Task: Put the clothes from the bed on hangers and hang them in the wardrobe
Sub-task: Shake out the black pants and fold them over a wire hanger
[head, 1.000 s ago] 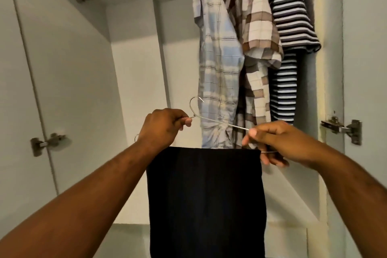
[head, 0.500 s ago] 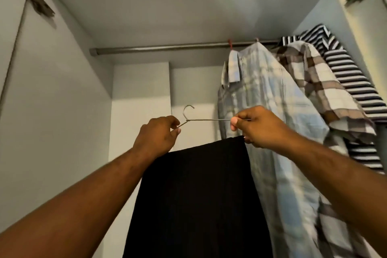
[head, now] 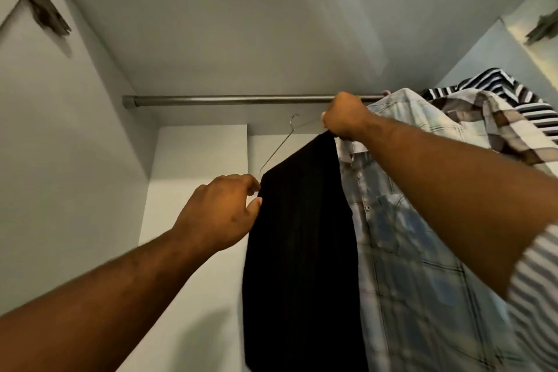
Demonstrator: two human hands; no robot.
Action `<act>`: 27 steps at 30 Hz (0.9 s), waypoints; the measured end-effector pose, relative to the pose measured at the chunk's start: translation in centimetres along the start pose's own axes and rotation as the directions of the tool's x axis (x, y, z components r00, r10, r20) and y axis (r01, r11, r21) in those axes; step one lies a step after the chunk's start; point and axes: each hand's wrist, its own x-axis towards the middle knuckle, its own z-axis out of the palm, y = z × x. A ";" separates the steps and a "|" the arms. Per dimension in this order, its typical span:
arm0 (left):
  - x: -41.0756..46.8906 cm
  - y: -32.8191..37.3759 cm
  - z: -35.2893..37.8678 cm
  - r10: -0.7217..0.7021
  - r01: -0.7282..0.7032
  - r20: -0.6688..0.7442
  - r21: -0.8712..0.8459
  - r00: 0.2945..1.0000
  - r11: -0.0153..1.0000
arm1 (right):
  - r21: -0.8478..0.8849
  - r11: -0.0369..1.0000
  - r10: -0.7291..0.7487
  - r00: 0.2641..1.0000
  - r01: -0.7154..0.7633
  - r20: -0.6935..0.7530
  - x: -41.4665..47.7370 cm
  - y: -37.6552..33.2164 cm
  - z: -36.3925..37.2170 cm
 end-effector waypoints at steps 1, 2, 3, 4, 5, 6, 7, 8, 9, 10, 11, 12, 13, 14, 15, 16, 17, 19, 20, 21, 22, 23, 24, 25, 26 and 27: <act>0.4 -0.1 -0.1 0.006 -0.006 -0.006 0.011 1.000 1.000 | -0.012 1.000 -0.015 0.999 0.014 -0.028 1.1 0.0 0.1; 0.8 -0.1 -0.1 0.014 -0.014 -0.014 0.023 1.000 1.000 | -0.026 1.000 -0.007 0.999 0.006 -0.041 2.1 0.0 0.1; 1.2 -0.1 -0.1 0.022 -0.021 -0.021 0.038 1.000 0.999 | -0.033 0.999 -0.007 0.997 0.005 -0.075 3.0 0.2 0.3; 1.6 -0.2 -0.2 0.026 -0.025 -0.025 0.057 0.999 0.998 | -0.032 0.999 -0.001 0.995 -0.003 -0.095 3.9 0.4 0.6; 2.0 -0.2 -0.1 0.028 -0.025 -0.028 0.074 0.999 0.997 | -0.022 1.000 0.006 0.995 -0.009 -0.101 4.7 0.7 0.9; 2.4 -0.2 -0.1 0.025 -0.023 -0.025 0.085 0.999 0.996 | -0.034 0.999 0.006 0.995 -0.009 -0.097 5.2 0.8 1.0; 2.9 -0.2 0.0 0.022 -0.020 -0.024 0.088 0.999 0.996 | -0.045 0.999 0.004 0.995 -0.008 -0.099 5.7 1.1 1.1; 3.4 -0.2 0.1 0.018 -0.016 -0.022 0.088 1.000 0.996 | -0.059 0.998 0.005 0.996 -0.011 -0.094 6.2 1.4 1.2; 3.9 -0.1 0.2 0.015 -0.013 -0.020 0.087 1.000 0.996 | -0.074 0.997 0.003 0.996 -0.010 -0.087 6.7 1.7 1.2; 4.5 0.0 0.3 0.011 -0.010 -0.017 0.087 1.000 0.996 | -0.096 0.995 -0.006 0.996 -0.003 -0.087 7.3 2.1 1.1; 4.9 0.0 0.4 0.008 -0.006 -0.015 0.088 1.000 0.996 | -0.116 0.993 -0.012 0.995 0.000 -0.098 7.6 2.3 1.0; 5.4 0.1 0.5 0.005 -0.004 -0.013 0.091 1.000 0.996 | -0.132 0.991 -0.021 0.994 0.006 -0.110 8.1 2.5 0.7; 5.7 0.3 0.6 0.003 -0.002 -0.009 0.096 1.000 0.995 | -0.144 0.990 -0.032 0.992 0.015 -0.119 8.3 2.6 0.3; 6.0 0.4 0.7 0.001 0.000 -0.002 0.101 1.000 0.995 | -0.162 0.987 -0.040 0.990 0.018 -0.132 8.7 2.8 -0.1; 6.3 0.7 0.9 -0.001 0.001 0.003 0.104 1.000 0.995 | -0.171 0.985 -0.043 0.989 0.018 -0.143 8.7 3.0 -0.5; 6.5 0.8 1.1 -0.003 0.003 0.003 0.105 1.000 0.994 | -0.167 0.986 -0.041 0.987 0.015 -0.152 8.9 3.1 -0.9; 6.6 1.0 1.3 -0.004 0.004 0.000 0.106 1.000 0.994 | -0.159 0.987 -0.041 0.985 0.015 -0.167 9.0 3.2 -1.2; 6.6 1.3 1.7 -0.003 0.003 0.002 0.111 1.000 0.994 | -0.173 0.985 -0.059 0.983 0.028 -0.175 8.8 3.2 -1.6; 6.5 1.6 1.9 0.001 -0.002 0.006 0.115 1.000 0.993 | -0.179 0.983 -0.058 0.983 0.027 -0.172 8.7 3.3 -1.6; 6.3 1.7 2.1 0.006 -0.007 0.008 0.114 1.000 0.993 | -0.177 0.984 -0.053 0.984 0.022 -0.173 8.5 3.4 -1.6; 6.1 1.7 2.2 0.009 -0.009 0.004 0.105 1.000 0.994 | -0.183 0.983 -0.056 0.983 0.023 -0.176 8.6 3.4 -1.6; 5.8 1.6 2.3 0.009 -0.009 0.000 0.093 1.000 0.996 | -0.190 0.981 -0.056 0.983 0.022 -0.175 8.6 3.4 -1.7; 5.5 1.5 2.5 0.008 -0.008 -0.002 0.084 1.000 0.996 | -0.200 0.980 -0.053 0.984 0.018 -0.173 8.7 3.4 -1.8; 5.2 1.3 2.6 0.005 -0.005 0.001 0.080 1.000 0.997 | -0.213 0.977 -0.052 0.984 0.015 -0.171 8.5 3.2 -2.0; 4.8 1.1 2.8 0.003 -0.004 0.006 0.080 1.000 0.997 | -0.229 0.973 -0.055 0.984 0.015 -0.172 8.4 3.0 -2.2; 4.4 0.9 3.0 0.000 -0.001 0.013 0.081 1.000 0.997 | -0.242 0.970 -0.066 0.982 0.021 -0.177 8.1 2.7 -2.4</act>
